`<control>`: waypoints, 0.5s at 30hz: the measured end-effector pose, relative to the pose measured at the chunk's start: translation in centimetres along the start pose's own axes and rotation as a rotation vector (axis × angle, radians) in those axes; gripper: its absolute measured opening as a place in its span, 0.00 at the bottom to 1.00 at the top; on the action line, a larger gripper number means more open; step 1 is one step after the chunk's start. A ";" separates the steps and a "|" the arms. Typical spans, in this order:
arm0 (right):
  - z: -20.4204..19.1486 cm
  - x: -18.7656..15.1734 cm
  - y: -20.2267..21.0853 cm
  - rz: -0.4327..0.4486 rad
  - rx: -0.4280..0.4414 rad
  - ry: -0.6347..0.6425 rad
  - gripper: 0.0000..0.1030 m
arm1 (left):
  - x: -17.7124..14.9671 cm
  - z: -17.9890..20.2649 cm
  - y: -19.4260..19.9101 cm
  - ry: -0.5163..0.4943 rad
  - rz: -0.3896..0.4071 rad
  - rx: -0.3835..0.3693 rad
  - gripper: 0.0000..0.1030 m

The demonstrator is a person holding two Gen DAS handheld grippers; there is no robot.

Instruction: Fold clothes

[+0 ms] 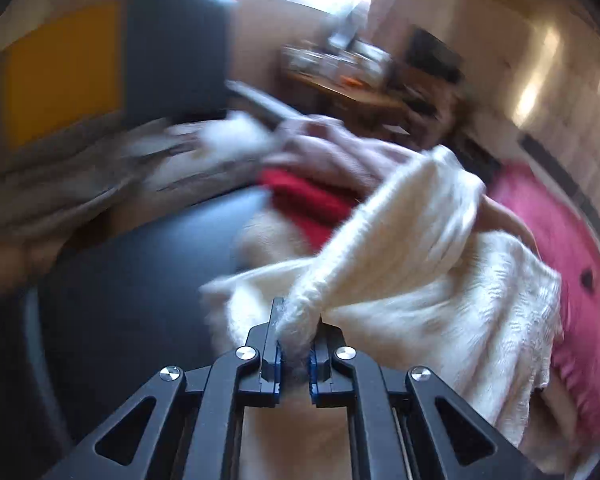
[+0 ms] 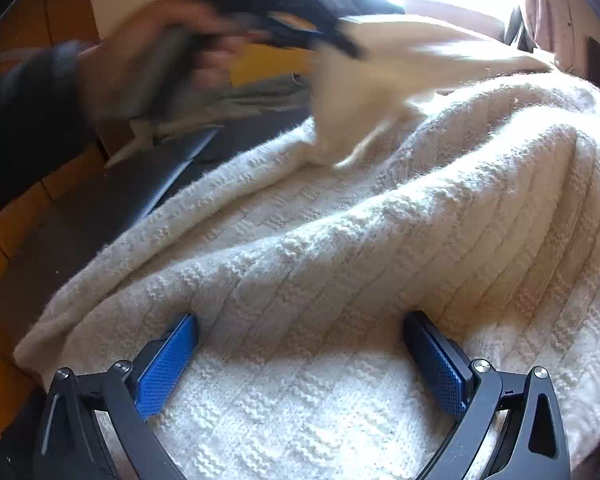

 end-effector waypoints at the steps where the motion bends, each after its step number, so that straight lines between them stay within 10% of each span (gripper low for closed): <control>1: -0.1 0.2 -0.3 -0.019 -0.018 -0.004 1.00 | -1.1 -2.6 0.9 0.056 -0.004 0.016 0.07; 15: -5.1 0.9 -4.4 -0.191 -0.065 0.054 1.00 | -22.7 -27.8 11.9 0.614 -0.046 0.188 0.08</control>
Point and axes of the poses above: each gripper's, at about its wrist camera, not at the fingertips, and y roughly against the way its jaws point, z to its right, x to its top, the point moved 6 cm from there along -y, roughly the way its jaws point, and after that the axes turned 14 degrees about x, right-handed, at the moved point
